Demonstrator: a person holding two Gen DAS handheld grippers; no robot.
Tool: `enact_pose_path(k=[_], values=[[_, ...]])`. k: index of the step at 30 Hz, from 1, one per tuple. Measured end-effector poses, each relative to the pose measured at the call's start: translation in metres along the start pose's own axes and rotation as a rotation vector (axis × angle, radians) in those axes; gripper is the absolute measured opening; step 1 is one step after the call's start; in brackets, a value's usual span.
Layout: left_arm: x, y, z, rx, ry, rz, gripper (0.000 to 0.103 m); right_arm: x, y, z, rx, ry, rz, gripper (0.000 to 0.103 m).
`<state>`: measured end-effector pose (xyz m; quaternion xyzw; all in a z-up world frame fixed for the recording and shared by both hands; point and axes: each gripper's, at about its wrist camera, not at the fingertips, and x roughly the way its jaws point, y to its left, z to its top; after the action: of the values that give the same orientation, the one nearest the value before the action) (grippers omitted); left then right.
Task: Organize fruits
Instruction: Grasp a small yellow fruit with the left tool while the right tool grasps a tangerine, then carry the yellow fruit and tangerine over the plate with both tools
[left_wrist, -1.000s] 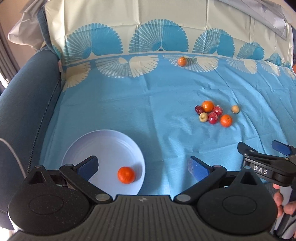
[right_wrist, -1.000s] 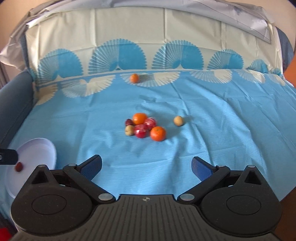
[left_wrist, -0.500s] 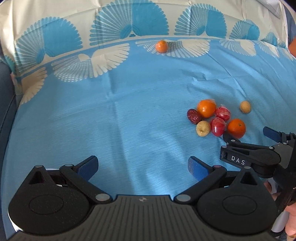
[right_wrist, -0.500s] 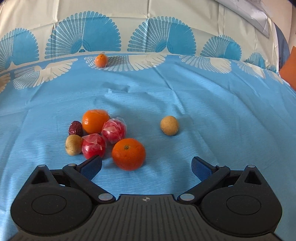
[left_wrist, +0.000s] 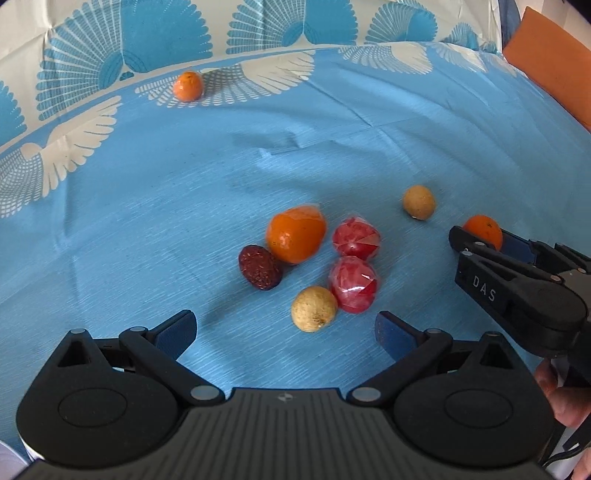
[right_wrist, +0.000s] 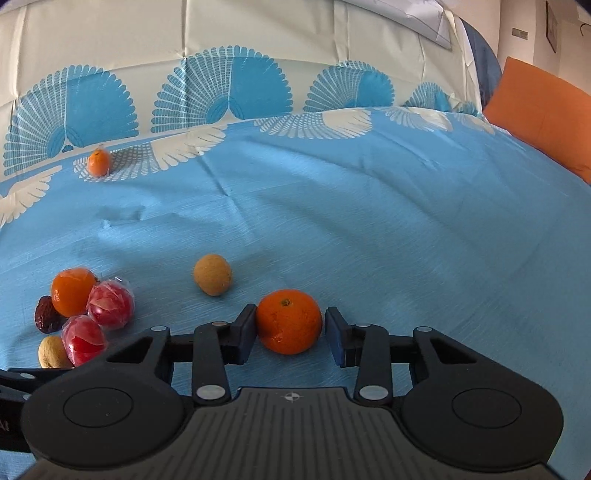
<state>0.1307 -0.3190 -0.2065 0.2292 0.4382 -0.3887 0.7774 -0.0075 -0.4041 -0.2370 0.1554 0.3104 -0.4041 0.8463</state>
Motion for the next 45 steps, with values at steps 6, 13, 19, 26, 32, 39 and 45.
enact_pose_path(k=[6, 13, 19, 26, 32, 39, 45], values=[[-0.004, -0.008, 0.002, 0.033, -0.038, -0.061, 0.065, -0.001, 0.000, 0.000, -0.001, 0.000, 0.003, 0.042], [-0.018, -0.007, -0.009, 0.006, -0.020, -0.070, 0.022, -0.009, -0.002, 0.001, 0.019, -0.033, 0.022, 0.037], [-0.075, 0.018, -0.040, -0.090, -0.057, -0.016, 0.022, -0.026, -0.004, 0.002, 0.020, -0.105, 0.020, 0.037], [-0.140, 0.037, -0.057, -0.174, -0.095, 0.040, 0.022, -0.068, -0.007, 0.008, 0.012, -0.113, 0.027, 0.037], [-0.226, 0.045, -0.078, -0.235, -0.187, 0.075, 0.022, -0.166, -0.004, 0.006, -0.115, -0.125, 0.212, 0.037], [-0.315, 0.064, -0.129, -0.339, -0.228, 0.122, 0.022, -0.269, 0.025, -0.014, -0.220, -0.080, 0.444, 0.037], [-0.361, 0.078, -0.172, -0.403, -0.264, 0.159, 0.022, -0.325, 0.063, -0.023, -0.301, -0.081, 0.577, 0.037]])
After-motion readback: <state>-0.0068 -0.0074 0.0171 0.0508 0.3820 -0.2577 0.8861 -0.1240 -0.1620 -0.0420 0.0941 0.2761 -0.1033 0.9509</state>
